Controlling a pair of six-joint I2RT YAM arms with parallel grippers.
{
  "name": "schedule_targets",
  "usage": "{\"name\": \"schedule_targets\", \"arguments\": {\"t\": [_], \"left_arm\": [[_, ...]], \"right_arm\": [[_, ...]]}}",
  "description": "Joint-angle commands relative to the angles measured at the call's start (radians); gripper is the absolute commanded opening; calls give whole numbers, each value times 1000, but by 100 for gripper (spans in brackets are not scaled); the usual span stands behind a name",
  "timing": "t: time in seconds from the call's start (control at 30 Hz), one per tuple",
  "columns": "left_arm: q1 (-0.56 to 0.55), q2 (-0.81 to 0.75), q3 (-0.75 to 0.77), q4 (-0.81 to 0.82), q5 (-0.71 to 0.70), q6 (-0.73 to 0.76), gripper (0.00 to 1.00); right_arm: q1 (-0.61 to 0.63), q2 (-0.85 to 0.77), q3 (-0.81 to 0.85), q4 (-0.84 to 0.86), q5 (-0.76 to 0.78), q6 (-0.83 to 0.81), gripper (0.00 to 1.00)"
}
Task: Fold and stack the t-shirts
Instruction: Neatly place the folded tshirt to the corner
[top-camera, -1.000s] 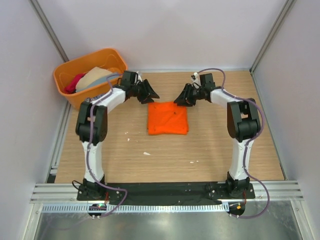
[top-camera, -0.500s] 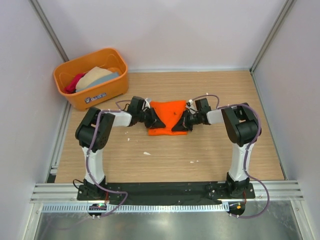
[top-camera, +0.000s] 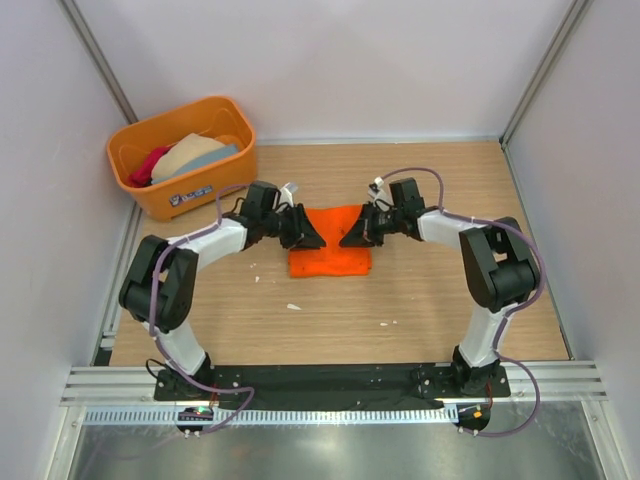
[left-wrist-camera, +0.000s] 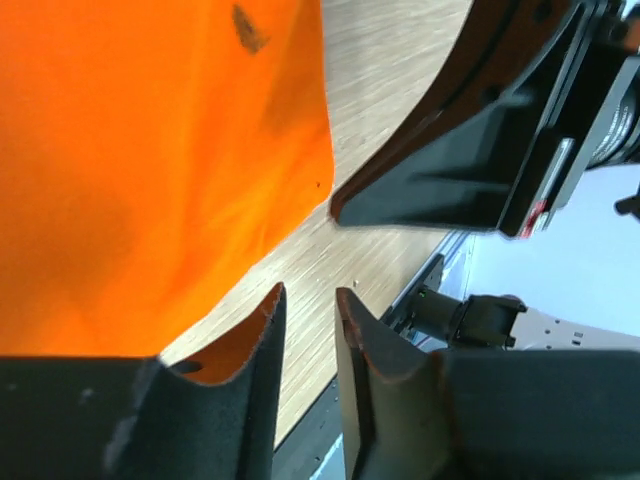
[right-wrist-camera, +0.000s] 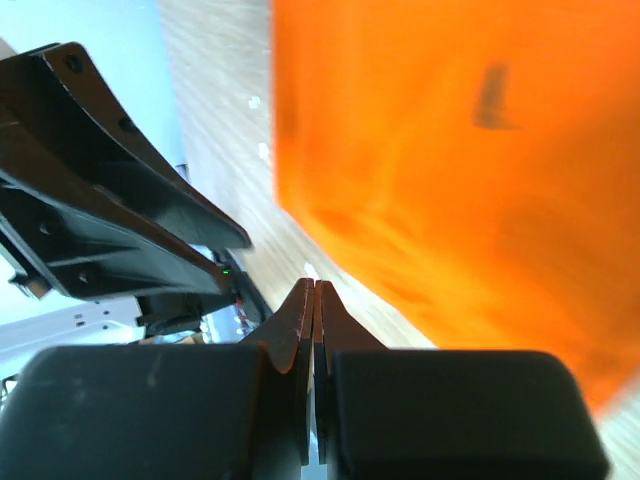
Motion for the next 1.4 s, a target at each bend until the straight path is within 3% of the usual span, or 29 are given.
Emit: {"name": "schedule_targets", "arguments": {"t": [0.0, 0.07, 0.27, 0.4, 0.53, 0.67, 0.77, 1.03, 1.17, 1.23, 1.37], "left_arm": [[-1, 30, -23, 37, 54, -31, 26], [-1, 55, -78, 89, 52, -40, 20], [11, 158, -198, 151, 9, 7, 14], [24, 118, -216, 99, -1, 48, 12], [21, -43, -170, -47, 3, 73, 26], [24, -144, -120, -104, -1, 82, 31], [28, -91, -84, -85, -4, 78, 30], [-1, 161, -112, 71, -18, 61, 23], [1, 170, -158, 102, -49, 81, 22], [1, 152, -164, 85, -52, 88, 22], [1, 28, -146, 33, -35, 76, 26]], "right_arm": [[39, 13, 1, 103, 15, 86, 3], [38, 56, -32, 187, 5, 111, 3], [-27, 129, -156, 227, -12, 56, 3], [-71, 98, -183, 120, -12, -42, 3], [-76, -13, -145, -22, 1, -106, 3], [-76, -76, -54, -97, 21, -97, 8], [-76, -36, -7, -11, 25, -44, 13], [-85, 227, 64, 334, -11, 156, 13], [-137, 358, 93, 558, -41, 280, 12], [-168, 360, 111, 531, -51, 267, 13], [-182, 272, 213, 227, -46, 86, 13]]}}
